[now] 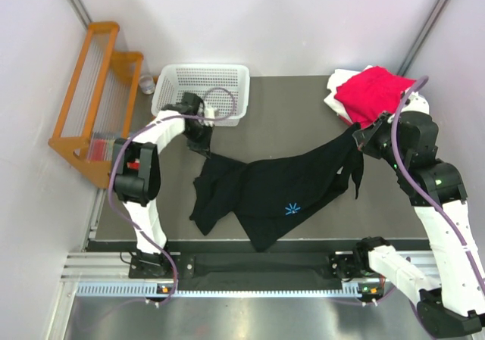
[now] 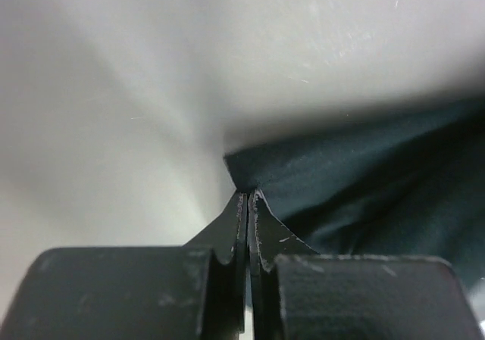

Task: Fold and stack the t-shirts
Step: Flatten the tshirt out

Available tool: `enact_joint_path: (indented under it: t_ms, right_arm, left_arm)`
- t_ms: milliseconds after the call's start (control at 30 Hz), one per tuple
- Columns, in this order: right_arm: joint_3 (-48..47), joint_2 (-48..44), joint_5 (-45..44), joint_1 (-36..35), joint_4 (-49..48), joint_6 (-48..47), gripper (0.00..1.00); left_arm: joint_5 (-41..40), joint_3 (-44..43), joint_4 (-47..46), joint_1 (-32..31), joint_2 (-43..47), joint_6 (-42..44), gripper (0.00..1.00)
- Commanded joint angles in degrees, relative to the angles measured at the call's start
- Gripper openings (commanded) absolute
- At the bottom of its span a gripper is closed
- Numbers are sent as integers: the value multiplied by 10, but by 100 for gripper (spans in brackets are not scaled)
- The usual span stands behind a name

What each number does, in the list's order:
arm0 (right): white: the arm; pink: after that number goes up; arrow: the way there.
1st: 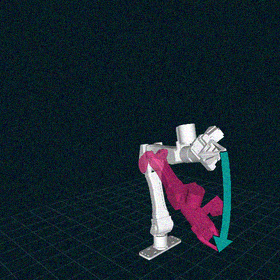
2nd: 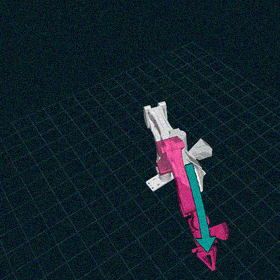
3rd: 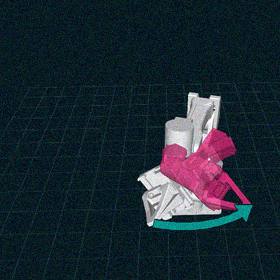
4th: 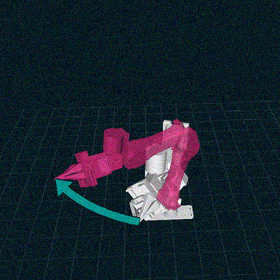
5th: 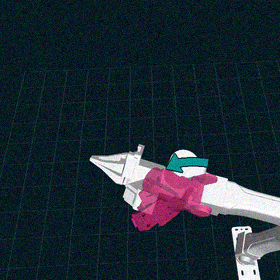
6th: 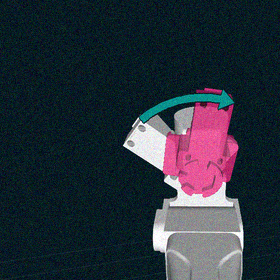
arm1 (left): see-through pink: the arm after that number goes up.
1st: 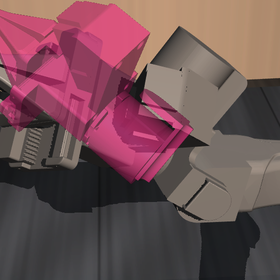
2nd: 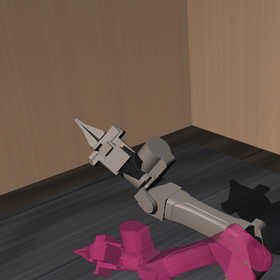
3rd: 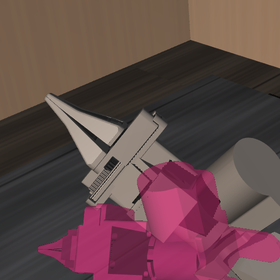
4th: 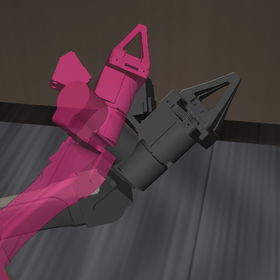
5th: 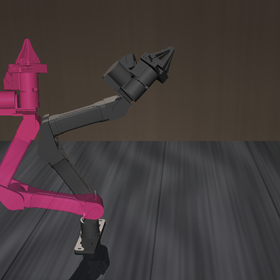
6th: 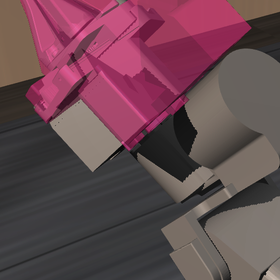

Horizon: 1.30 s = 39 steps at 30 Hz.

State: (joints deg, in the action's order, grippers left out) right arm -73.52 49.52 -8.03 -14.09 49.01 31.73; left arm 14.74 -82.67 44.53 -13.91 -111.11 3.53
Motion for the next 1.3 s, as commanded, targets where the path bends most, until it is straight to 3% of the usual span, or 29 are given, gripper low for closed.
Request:
enact_joint_path:
  t_ms: [0,133,367,467,633,767,867,1033,1167,1267]
  right_arm:
    - [-4,-1,1,6,-36,-6,0]
    - [-9,9,4,6,-42,-13,0]
    - [-17,5,40,5,-56,-21,0]
    - [-38,-12,52,5,-56,-36,0]
    - [-79,-64,74,-2,-44,-55,0]
    - [-94,-148,117,-18,-42,-63,0]
    - [-112,-204,165,-24,-6,-69,0]
    - [-111,-278,169,-25,119,-45,0]
    - [-183,-276,143,-25,174,-64,0]
    - [-164,-269,108,-25,166,-68,0]
  left_arm:
    - [41,-95,35,83,89,-1,0]
    - [47,-161,78,165,135,27,0]
    - [4,-172,124,188,270,74,0]
    - [-4,-237,177,194,301,82,0]
    - [-2,-420,289,198,306,87,0]
    - [-19,-513,339,197,329,98,0]
    - [-38,-512,346,198,363,110,0]
    - [-30,-506,347,196,392,111,0]
    - [2,-523,330,197,411,111,0]
    - [-10,-492,302,197,424,111,0]
